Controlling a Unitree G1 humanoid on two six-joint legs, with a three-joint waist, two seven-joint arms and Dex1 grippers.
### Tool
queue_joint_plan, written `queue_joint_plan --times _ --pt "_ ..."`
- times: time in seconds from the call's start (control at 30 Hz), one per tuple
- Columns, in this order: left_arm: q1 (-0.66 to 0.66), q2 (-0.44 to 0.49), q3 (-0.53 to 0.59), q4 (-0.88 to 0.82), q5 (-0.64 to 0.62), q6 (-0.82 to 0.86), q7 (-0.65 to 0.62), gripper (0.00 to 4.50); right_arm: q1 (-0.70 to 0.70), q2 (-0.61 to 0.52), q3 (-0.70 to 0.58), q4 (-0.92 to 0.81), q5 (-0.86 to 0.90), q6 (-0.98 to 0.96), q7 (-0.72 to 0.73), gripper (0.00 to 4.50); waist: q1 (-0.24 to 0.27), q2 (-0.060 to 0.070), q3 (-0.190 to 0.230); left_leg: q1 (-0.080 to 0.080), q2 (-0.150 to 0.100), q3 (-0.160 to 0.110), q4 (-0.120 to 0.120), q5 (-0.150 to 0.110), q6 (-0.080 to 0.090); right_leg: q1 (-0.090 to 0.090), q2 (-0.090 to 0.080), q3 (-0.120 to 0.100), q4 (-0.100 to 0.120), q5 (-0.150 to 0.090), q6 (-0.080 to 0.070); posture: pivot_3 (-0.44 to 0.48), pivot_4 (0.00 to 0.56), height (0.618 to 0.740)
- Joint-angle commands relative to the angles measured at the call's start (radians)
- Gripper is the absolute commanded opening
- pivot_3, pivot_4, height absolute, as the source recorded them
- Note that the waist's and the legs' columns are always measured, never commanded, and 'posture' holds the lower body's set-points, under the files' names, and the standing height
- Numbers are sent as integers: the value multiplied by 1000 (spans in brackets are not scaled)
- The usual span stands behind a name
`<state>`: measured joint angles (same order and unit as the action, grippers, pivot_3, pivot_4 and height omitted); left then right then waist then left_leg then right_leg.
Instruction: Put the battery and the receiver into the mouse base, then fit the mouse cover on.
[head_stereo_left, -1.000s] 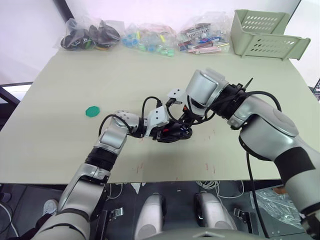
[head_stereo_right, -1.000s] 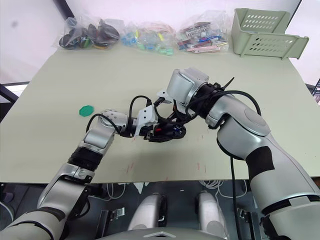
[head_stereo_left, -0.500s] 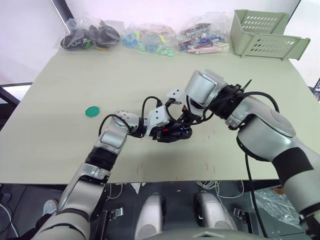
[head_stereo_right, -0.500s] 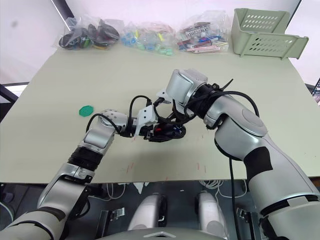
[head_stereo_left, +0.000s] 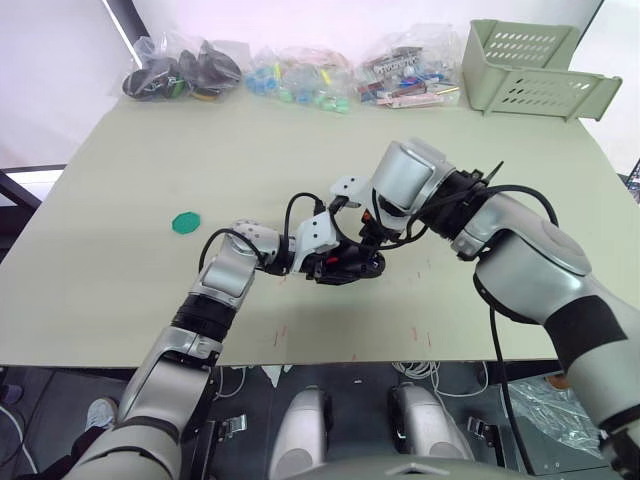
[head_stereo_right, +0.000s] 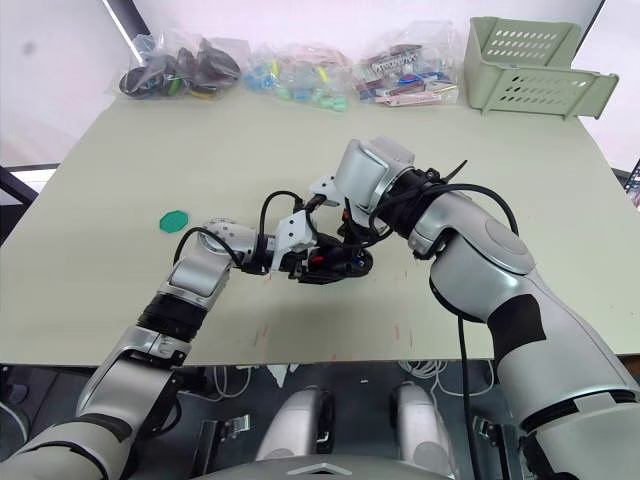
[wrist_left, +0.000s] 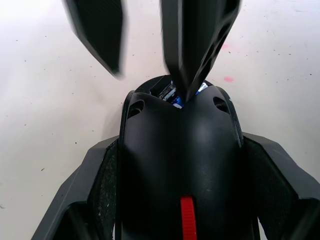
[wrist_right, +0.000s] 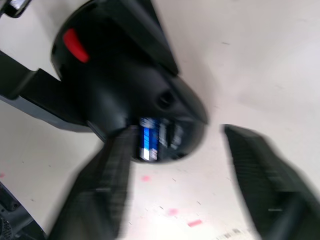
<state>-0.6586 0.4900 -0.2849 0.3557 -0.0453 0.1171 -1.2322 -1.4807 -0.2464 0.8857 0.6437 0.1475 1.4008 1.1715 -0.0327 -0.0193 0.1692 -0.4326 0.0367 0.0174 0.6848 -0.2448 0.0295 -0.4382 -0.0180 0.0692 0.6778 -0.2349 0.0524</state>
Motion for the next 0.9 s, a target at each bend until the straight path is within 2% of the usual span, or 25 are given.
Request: queue_joint_plan --times 0.03,0.13,0.2,0.27,0.33,0.4,0.53,0.63,0.8,0.9 --pt "-10 -7 -7 27 25 -9 34 2932 1 -123 -4 -192 60 58 44 3118 2 0 0 0 0 0 0 0 0 0 0 0 0 0 0 0 150 740" --pt "-16 -7 -5 37 27 -14 32 2932 58 -290 -19 -392 121 113 56 3118 9 0 0 0 0 0 0 0 0 0 0 0 0 0 0 0 150 740" --pt "-20 -5 -4 44 27 -18 30 2932 115 -373 -78 -518 172 138 52 3118 12 0 0 0 0 -1 0 0 0 0 0 -1 -1 0 0 0 150 740" --pt "-25 -3 -3 56 26 -23 27 2932 250 -463 -188 -677 174 37 -6 3118 11 0 0 0 0 0 0 0 0 0 0 0 0 0 0 0 150 740" --pt "-31 -1 -2 64 27 -26 25 2932 413 -488 -352 -793 185 -62 -78 3118 14 -1 0 0 1 -1 0 0 0 0 1 -1 0 0 0 0 150 740" --pt "-36 1 -1 73 26 -29 22 2932 567 -489 -475 -879 168 -210 -160 3118 14 -1 0 0 1 -2 0 0 0 0 2 -2 -1 0 0 0 150 740" --pt "-44 5 -4 89 28 -38 16 2932 770 -433 -639 -964 202 -321 -248 3118 6 0 0 1 1 1 0 0 0 0 2 1 0 0 1 0 150 740" --pt "-53 7 -10 106 33 -48 9 2932 891 -308 -754 -977 227 -416 -355 3118 5 -1 0 2 1 0 0 0 0 1 2 1 0 0 1 0 150 740" --pt "-59 15 -15 125 39 -64 -3 2932 986 -209 -723 -940 140 -657 -444 3118 1 -1 0 1 1 0 0 0 0 1 3 1 -1 0 1 0 150 740" --pt "-64 20 -14 136 42 -71 -8 2932 1023 -145 -729 -877 152 -745 -456 2216 -2 -1 -1 2 1 1 0 0 0 2 3 2 -1 0 0 0 150 740"
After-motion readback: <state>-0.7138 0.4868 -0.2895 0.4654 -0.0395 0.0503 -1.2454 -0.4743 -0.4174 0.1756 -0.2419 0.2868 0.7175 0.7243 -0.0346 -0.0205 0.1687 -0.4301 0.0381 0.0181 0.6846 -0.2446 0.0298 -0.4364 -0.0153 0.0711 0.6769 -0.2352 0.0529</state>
